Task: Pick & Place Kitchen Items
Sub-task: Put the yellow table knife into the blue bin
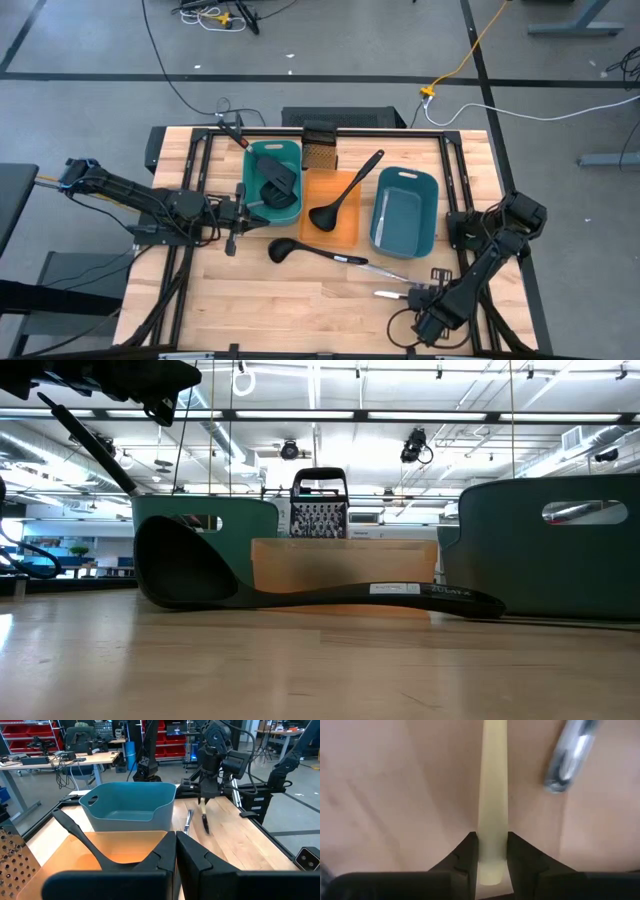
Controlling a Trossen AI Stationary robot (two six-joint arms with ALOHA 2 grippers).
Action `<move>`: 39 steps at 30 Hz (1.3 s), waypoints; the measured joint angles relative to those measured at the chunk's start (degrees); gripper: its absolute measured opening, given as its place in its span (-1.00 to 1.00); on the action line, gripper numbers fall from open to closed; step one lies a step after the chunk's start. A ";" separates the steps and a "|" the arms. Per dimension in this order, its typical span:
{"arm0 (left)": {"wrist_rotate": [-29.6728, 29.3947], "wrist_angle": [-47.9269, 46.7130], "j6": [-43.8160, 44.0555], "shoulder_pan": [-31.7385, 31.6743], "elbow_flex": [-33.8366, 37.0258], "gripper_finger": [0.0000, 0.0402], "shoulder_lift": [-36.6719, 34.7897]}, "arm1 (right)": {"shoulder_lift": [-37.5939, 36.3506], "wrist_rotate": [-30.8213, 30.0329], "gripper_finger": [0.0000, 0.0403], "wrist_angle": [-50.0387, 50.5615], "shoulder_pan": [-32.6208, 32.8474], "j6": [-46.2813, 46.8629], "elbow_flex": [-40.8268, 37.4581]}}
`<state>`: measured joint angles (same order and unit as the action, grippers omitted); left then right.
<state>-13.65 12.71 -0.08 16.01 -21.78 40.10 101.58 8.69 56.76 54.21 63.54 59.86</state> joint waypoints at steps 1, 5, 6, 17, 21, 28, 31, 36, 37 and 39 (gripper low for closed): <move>0.02 0.00 0.00 0.00 0.00 -0.91 0.00 | 0.00 0.15 -0.58 -0.21 0.10 0.00 0.00; 0.02 0.00 0.08 0.00 0.00 -0.91 0.00 | -0.26 -0.16 -0.58 -0.72 0.43 -0.81 0.32; 0.02 0.00 0.46 0.00 0.00 -0.91 0.00 | -0.28 -0.33 -0.58 -0.89 0.45 -1.06 0.61; 0.02 0.00 0.92 -0.01 0.00 -0.91 0.00 | -2.79 -17.89 -0.58 -1.06 -0.12 -3.97 7.04; 0.02 0.00 0.92 -0.02 0.00 -0.91 0.00 | -7.02 -25.24 -0.58 -2.06 -1.31 -4.06 7.17; 0.02 -0.02 0.90 -0.02 0.00 -0.91 0.00 | -11.28 -31.40 -0.58 -5.73 -8.14 -16.70 7.17; 0.02 -0.02 0.90 -0.02 0.00 -0.91 0.00 | -12.83 -32.24 -0.58 -13.11 -12.28 -25.84 7.17; 0.02 -0.04 0.88 -0.02 0.00 -0.91 0.00 | -15.93 -32.19 -0.58 -22.21 -19.21 -35.81 7.17; 0.02 -0.06 0.88 -0.02 0.00 -0.91 0.00 | -16.83 -32.43 -0.58 -22.68 -20.48 -36.70 7.17; 0.02 -0.09 0.88 -0.02 0.00 -0.91 0.00 | -18.60 -34.61 -0.58 -22.41 -22.40 -37.85 7.17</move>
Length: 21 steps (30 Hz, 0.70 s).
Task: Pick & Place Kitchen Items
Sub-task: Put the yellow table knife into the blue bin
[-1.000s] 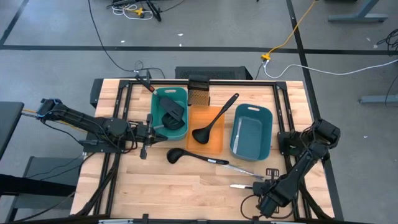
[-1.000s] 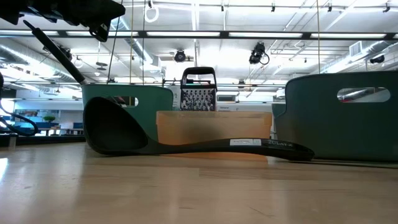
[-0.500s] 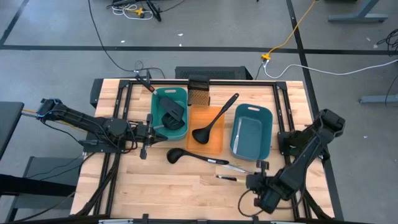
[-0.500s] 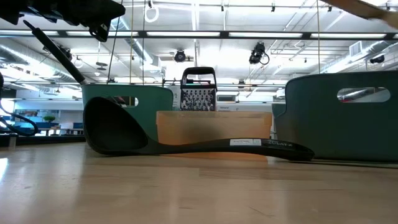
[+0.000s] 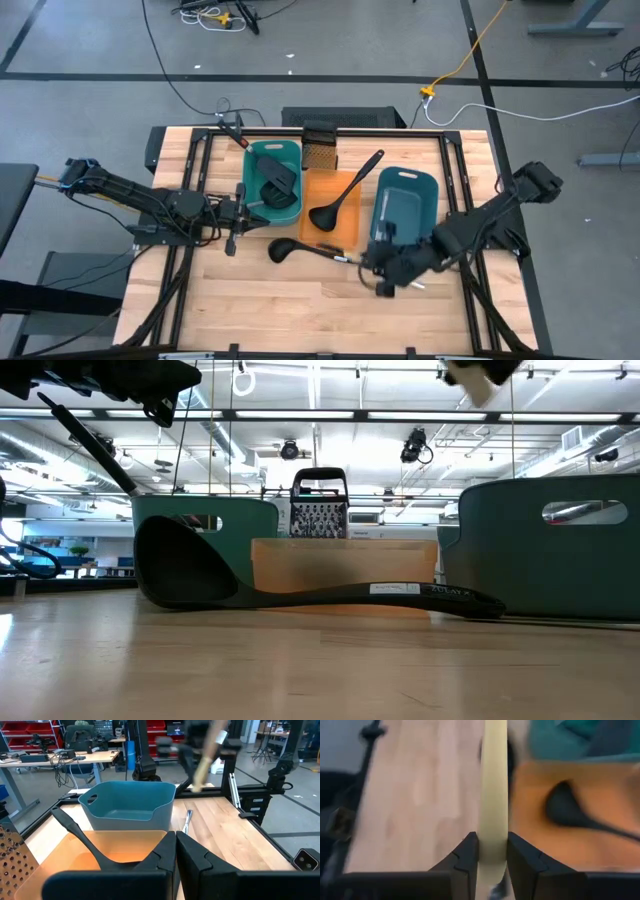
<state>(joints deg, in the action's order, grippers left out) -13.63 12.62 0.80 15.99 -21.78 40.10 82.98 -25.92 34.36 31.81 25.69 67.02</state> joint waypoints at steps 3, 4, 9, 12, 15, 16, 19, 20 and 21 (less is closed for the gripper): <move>0.00 -0.10 0.00 0.00 0.00 -0.91 0.00 | -3.16 -2.87 -0.58 -0.23 -1.71 -5.35 0.00; 0.00 -0.11 0.00 0.00 0.00 -0.91 0.00 | -4.26 -3.84 -0.58 -0.68 -2.11 -7.73 0.00; 0.00 -0.19 0.04 0.00 0.00 -0.91 0.00 | -11.09 -6.63 -0.58 -3.78 -4.90 -16.71 0.00; 0.00 -0.20 0.05 0.00 0.00 -0.91 0.00 | -16.66 -6.93 -0.58 -3.33 -6.89 -19.91 -0.27; 0.00 -0.29 0.04 0.00 0.00 -0.91 0.00 | -22.55 -6.45 -0.58 -3.11 -8.83 -21.25 -2.48; 0.00 -0.30 0.04 0.00 0.00 -0.91 0.00 | -24.42 -6.42 -0.58 -3.19 -9.34 -21.66 -3.36; 0.00 -0.37 0.04 0.01 0.00 -0.91 0.00 | -29.98 -6.24 -0.58 -3.40 -9.89 -22.11 -6.58; 0.00 -0.52 0.04 0.00 0.00 -0.91 0.00 | -31.98 -6.58 -0.58 -4.00 -9.88 -22.12 -7.75; 0.00 -0.54 0.04 0.00 0.00 -0.91 0.00 | -33.96 -6.99 -0.58 -4.78 -9.87 -22.07 -9.06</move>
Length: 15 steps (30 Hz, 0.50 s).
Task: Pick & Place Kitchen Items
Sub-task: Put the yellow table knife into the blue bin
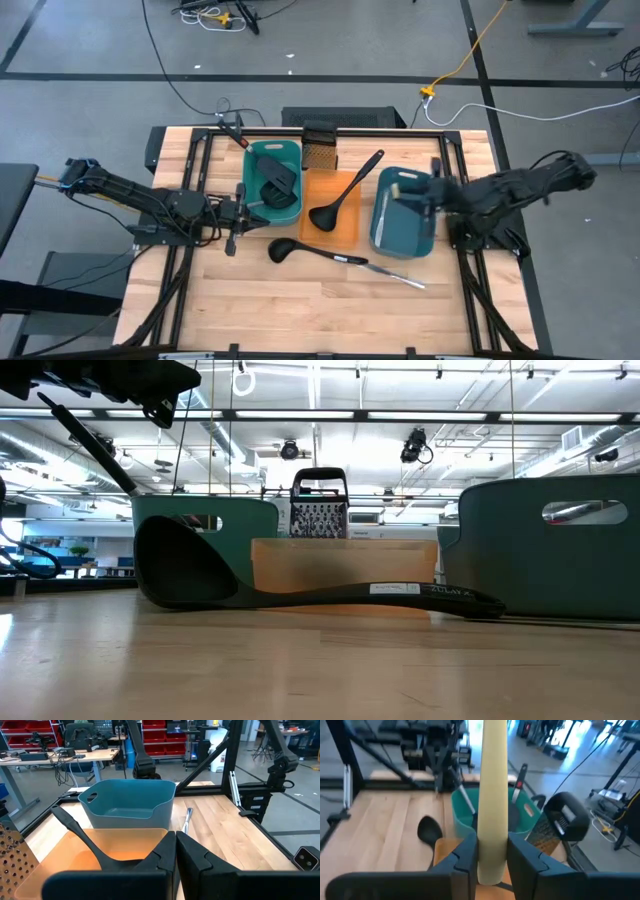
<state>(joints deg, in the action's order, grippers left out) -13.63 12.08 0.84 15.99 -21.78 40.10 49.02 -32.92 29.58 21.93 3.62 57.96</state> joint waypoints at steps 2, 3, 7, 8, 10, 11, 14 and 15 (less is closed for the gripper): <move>0.00 -0.04 0.00 0.00 0.00 -0.91 0.02 | -4.04 -0.87 -0.58 -2.18 0.08 0.00 -3.17; 0.00 -0.02 0.00 0.01 0.00 -0.91 0.02 | -5.85 -1.13 -0.58 -3.68 0.07 -0.05 -4.92; 0.00 -0.02 0.00 0.00 0.00 -0.91 0.02 | -14.31 -3.05 -0.58 -6.38 0.07 -0.68 -13.01; 0.00 -0.04 0.00 0.00 0.00 -0.91 0.02 | -16.85 -3.00 -0.58 -7.84 0.07 -0.71 -15.15; 0.00 -0.17 0.00 0.00 0.00 -0.91 0.02 | -21.06 -2.86 -0.58 -11.83 0.06 -0.84 -18.90; 0.00 -0.17 0.00 0.02 0.00 -0.91 0.02 | -22.96 -2.93 -0.58 -12.76 0.05 -1.01 -20.76; 0.00 -0.33 0.02 0.01 0.00 -0.91 0.02 | -27.14 -2.79 -0.58 -13.72 0.07 -1.11 -25.52; 0.00 -0.34 0.02 0.02 0.00 -0.91 0.02 | -28.46 -2.60 -0.58 -14.45 0.07 -1.13 -26.90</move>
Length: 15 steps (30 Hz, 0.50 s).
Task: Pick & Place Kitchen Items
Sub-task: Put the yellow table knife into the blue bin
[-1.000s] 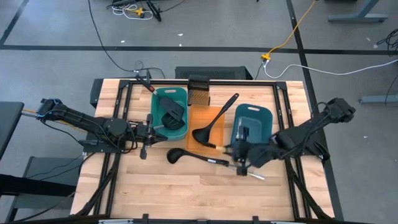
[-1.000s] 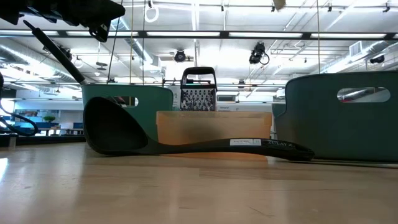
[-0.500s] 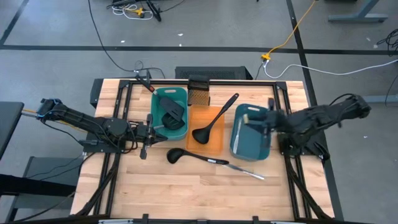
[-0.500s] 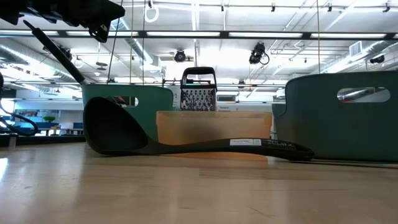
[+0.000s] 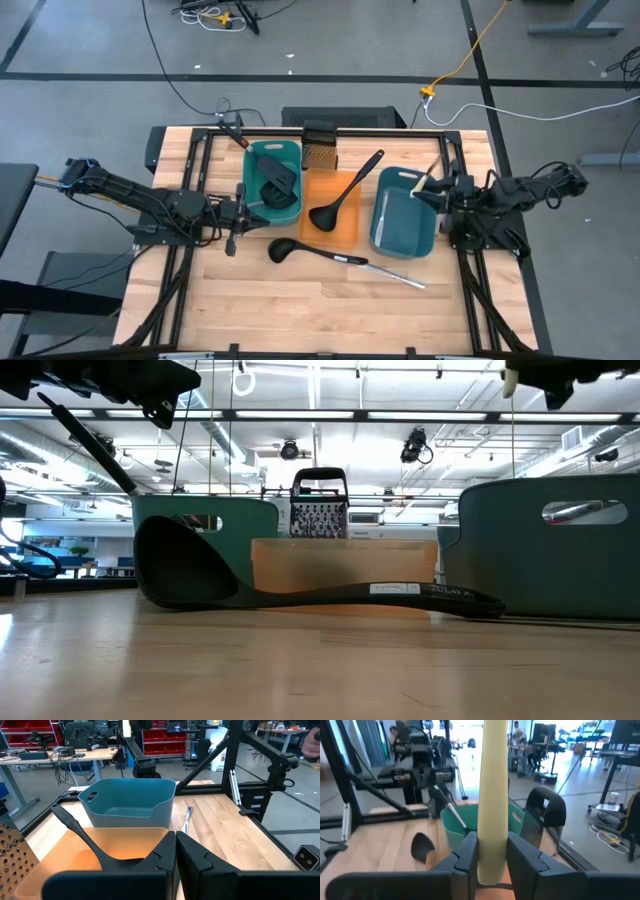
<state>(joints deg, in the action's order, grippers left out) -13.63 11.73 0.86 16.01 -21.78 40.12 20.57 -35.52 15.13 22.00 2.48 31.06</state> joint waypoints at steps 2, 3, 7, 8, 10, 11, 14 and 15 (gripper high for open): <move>0.00 -0.11 0.00 0.00 0.00 -0.91 0.00 | -2.49 0.01 -0.58 -2.42 0.00 -0.01 -2.26; 0.00 -0.10 0.00 -0.02 0.00 -0.91 0.00 | -3.78 -0.04 -0.58 -3.56 0.00 -0.07 -3.36; 0.00 -0.18 0.00 -0.02 0.00 -0.91 0.00 | -7.73 -1.51 -0.58 -3.30 0.02 0.78 -5.41; 0.00 -0.40 0.00 -0.02 0.00 -0.91 0.00 | -8.31 -2.71 -0.58 -2.33 0.02 2.00 -5.37; 0.02 -0.94 0.02 0.00 0.00 -0.91 0.00 | -8.64 -4.64 -0.58 1.41 -0.02 4.10 -4.54; 0.01 -1.29 0.01 -0.01 0.00 -0.91 0.00 | -8.56 -5.47 -0.58 3.37 0.00 4.69 -4.02; 0.01 -1.88 0.01 -0.02 0.00 -0.91 0.00 | -7.45 -8.22 -0.58 9.32 0.01 7.03 -0.91; 0.00 -2.07 -0.01 -0.02 0.00 -0.91 0.00 | -6.66 -10.04 -0.58 11.62 -0.05 8.17 0.18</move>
<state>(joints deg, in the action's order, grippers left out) -13.63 9.66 0.85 15.99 -21.78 40.12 13.90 -45.56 26.76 21.95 10.65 31.24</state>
